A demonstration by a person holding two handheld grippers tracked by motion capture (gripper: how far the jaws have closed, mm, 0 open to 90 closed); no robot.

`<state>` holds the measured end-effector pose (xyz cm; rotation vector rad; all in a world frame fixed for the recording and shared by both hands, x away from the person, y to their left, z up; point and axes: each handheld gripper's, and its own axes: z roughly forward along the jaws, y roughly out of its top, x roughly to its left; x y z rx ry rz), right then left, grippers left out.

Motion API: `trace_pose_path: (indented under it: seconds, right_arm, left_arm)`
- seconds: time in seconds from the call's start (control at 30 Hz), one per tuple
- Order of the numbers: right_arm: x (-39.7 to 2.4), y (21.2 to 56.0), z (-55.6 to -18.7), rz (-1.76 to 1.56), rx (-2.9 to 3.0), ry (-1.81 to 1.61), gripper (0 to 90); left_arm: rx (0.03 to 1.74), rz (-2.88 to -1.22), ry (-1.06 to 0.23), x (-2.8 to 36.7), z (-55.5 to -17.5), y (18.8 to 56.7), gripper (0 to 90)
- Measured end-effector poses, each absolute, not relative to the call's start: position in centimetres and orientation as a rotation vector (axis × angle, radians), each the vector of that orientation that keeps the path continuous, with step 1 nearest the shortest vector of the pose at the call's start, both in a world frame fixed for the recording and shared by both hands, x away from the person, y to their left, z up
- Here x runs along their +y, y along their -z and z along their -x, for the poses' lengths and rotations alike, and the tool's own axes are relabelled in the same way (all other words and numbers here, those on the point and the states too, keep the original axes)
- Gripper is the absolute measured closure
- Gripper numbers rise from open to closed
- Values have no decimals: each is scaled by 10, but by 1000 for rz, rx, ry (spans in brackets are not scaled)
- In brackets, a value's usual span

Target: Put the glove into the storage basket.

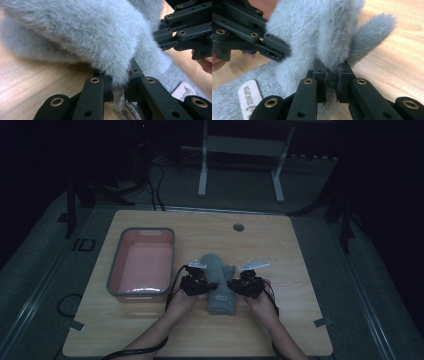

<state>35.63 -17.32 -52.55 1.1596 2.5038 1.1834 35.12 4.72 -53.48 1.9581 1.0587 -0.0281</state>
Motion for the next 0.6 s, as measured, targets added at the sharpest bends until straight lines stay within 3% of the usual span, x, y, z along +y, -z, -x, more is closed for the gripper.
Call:
trace_pose_path:
  seconds: [0.6]
  right_arm:
    - [-168,457,-343,-1065,2393,-1295,816]
  left_arm:
    - [930,-1963,-42,61,-351,465,806]
